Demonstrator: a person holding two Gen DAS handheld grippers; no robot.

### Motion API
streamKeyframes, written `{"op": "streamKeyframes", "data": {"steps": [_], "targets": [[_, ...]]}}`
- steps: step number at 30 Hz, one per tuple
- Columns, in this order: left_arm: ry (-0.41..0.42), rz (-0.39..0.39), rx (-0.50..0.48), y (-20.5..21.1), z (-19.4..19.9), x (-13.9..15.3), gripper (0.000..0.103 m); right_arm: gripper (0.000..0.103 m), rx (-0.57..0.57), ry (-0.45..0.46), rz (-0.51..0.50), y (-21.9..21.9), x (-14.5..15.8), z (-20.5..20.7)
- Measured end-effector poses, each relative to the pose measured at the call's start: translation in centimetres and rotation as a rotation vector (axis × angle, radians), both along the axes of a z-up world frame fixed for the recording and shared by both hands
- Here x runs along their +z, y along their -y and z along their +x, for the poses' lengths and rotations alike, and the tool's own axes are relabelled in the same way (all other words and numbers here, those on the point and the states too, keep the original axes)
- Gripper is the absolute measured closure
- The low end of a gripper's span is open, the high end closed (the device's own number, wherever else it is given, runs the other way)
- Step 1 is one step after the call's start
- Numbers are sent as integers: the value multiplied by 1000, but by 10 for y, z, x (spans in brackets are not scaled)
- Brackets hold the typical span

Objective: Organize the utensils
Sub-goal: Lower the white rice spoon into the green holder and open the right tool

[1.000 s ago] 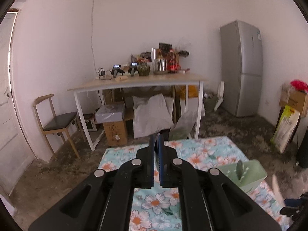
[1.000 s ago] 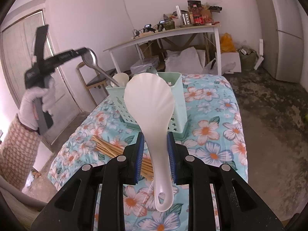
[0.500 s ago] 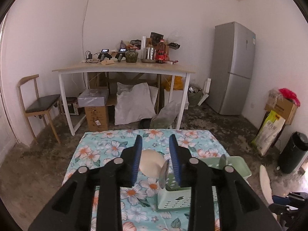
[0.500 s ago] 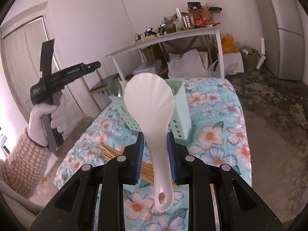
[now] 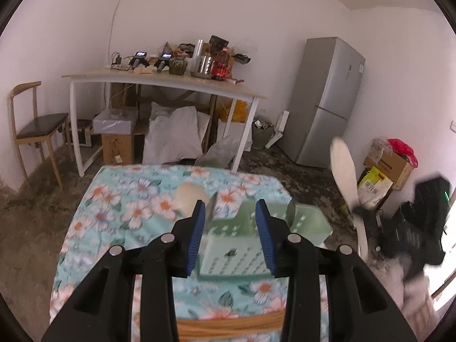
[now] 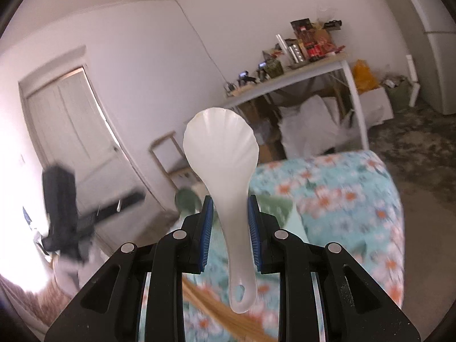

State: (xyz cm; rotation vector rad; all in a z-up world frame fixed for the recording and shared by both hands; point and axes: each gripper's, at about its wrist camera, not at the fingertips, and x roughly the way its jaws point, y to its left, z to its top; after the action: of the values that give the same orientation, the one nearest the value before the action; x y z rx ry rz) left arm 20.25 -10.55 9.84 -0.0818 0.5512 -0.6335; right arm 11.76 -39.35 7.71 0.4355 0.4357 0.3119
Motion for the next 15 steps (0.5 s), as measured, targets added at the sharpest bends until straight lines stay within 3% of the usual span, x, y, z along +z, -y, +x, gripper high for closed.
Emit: {"op": "streamKeyframes", "data": {"steps": [9, 15], "targets": [[-59, 28, 131, -55, -6, -24, 68, 81, 97, -47, 189, 27, -32, 92], [-80, 24, 185, -76, -1, -29, 68, 81, 106, -61, 171, 22, -40, 109]]}}
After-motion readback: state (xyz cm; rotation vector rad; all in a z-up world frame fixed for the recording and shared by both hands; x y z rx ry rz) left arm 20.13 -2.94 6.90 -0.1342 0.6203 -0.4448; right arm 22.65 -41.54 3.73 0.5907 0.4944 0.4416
